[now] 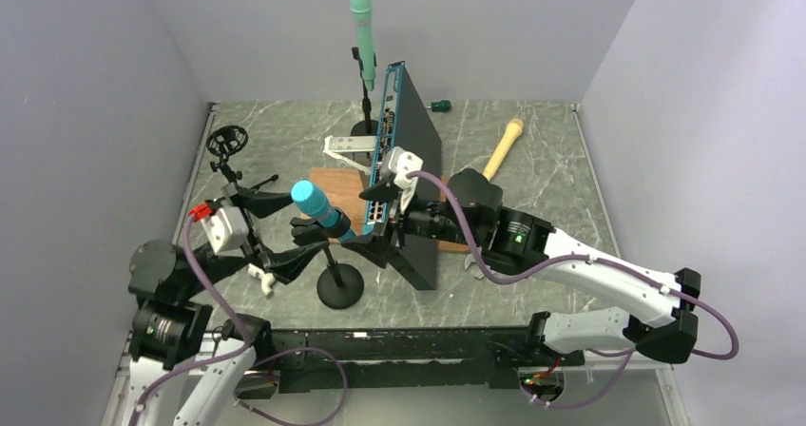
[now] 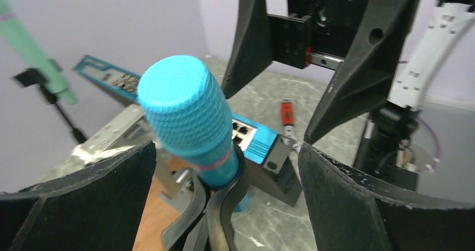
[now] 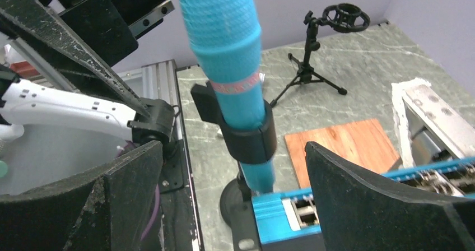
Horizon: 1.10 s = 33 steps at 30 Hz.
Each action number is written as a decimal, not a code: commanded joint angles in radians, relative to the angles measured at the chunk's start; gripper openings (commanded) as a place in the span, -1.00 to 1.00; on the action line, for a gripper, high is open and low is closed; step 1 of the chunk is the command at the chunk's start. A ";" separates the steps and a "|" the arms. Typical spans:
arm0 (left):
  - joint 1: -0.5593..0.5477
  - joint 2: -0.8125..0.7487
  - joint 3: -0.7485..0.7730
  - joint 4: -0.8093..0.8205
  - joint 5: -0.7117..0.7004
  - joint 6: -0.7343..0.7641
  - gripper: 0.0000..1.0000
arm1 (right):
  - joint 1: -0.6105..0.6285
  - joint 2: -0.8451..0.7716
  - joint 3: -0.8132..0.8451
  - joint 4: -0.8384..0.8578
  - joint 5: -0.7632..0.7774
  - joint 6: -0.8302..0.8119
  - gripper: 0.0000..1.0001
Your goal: Remove the microphone from the stand
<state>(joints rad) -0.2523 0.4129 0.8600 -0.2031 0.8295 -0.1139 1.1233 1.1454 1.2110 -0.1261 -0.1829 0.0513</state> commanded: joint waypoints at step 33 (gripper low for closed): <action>-0.007 -0.174 -0.091 -0.251 -0.165 0.124 0.99 | -0.021 0.255 0.178 0.239 -0.292 -0.100 -1.00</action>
<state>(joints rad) -0.2569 0.2367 0.7650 -0.4904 0.5949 -0.0067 1.1358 1.4288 1.4071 0.0216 -0.2432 -0.0357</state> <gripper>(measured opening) 0.994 0.447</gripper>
